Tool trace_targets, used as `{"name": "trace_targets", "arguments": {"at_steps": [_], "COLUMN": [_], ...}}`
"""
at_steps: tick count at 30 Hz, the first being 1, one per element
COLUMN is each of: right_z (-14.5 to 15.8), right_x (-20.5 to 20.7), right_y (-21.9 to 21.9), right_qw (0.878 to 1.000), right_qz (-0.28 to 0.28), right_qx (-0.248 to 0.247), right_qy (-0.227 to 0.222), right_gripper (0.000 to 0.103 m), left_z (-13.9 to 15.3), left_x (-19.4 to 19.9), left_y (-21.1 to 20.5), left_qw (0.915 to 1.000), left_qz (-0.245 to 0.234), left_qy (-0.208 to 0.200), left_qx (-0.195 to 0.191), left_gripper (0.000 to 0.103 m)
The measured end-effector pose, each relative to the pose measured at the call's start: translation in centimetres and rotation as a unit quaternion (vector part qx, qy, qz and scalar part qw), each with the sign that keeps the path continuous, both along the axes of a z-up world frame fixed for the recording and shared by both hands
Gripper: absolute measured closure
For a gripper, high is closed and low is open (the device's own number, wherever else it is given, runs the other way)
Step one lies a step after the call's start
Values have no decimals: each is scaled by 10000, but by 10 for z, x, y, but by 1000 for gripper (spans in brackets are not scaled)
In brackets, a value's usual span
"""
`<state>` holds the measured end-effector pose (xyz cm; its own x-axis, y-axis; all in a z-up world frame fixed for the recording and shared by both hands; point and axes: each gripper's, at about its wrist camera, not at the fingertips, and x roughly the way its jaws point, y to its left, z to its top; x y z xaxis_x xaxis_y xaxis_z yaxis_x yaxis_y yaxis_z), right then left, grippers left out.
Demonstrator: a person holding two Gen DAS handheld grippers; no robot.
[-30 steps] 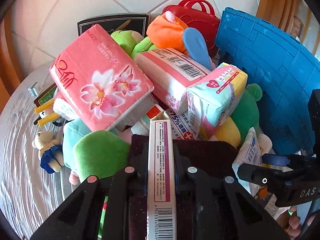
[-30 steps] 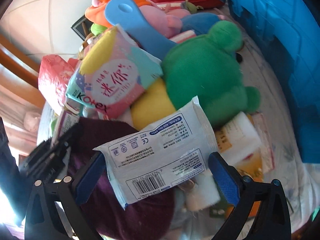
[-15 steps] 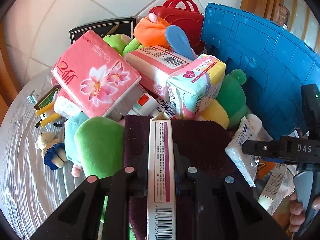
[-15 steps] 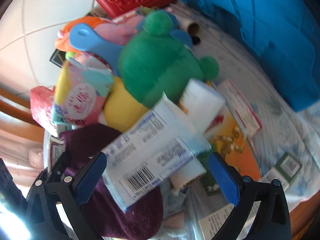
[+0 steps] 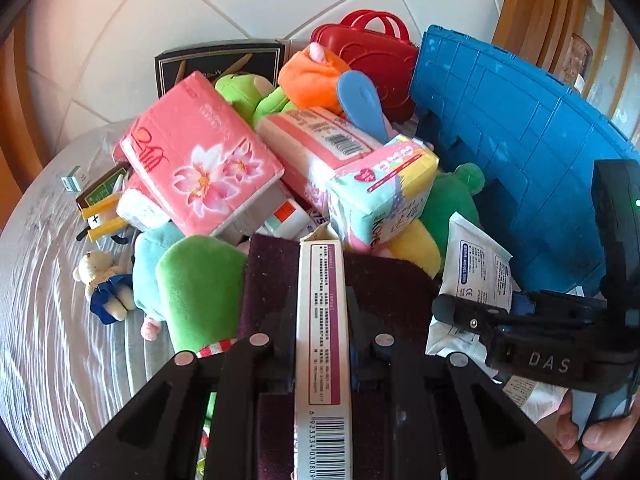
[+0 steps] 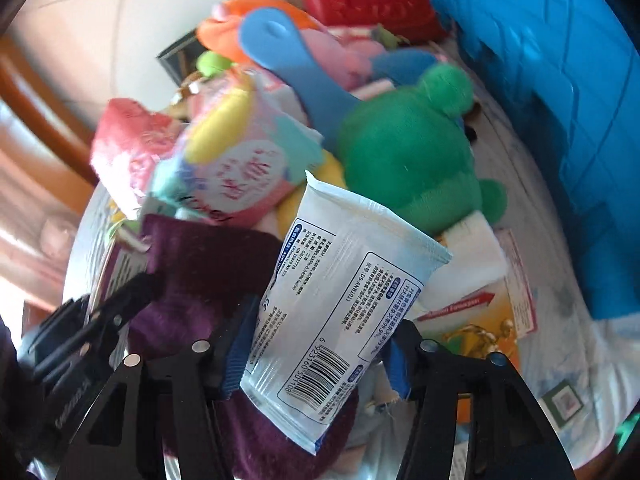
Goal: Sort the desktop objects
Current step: 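Lift the wipes packet and slim box and carry both over the blue crate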
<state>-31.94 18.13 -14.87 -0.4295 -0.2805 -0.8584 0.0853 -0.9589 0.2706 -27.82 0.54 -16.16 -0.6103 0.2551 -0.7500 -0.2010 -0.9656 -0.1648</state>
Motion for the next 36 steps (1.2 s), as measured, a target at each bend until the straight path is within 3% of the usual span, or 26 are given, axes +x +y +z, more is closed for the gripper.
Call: {"name": "trace_targets", "arguments": {"at_steps": [5, 12, 21, 28, 36], "right_z": [46, 128, 216, 236, 218], "right_x": [14, 43, 69, 79, 65], "right_y": [-4, 13, 115, 232, 320], "right_qw": [9976, 9808, 9498, 9336, 9303], "right_qz": [342, 514, 26, -728, -1168], "right_qx": [145, 333, 730, 1190, 1686], "right_qy": [579, 1851, 3043, 3301, 3040], "right_gripper": [50, 50, 50, 49, 49], "left_z": [40, 95, 167, 216, 220], "left_x": [10, 20, 16, 12, 11], "left_y": [12, 45, 158, 273, 382], "left_qw": [9990, 9931, 9764, 9598, 9599], "left_qz": [32, 57, -433, -934, -1468], "left_qy": [438, 1163, 2098, 2648, 2385], "left_qx": [15, -119, -256, -26, -100], "left_gripper": [85, 85, 85, 85, 85]}}
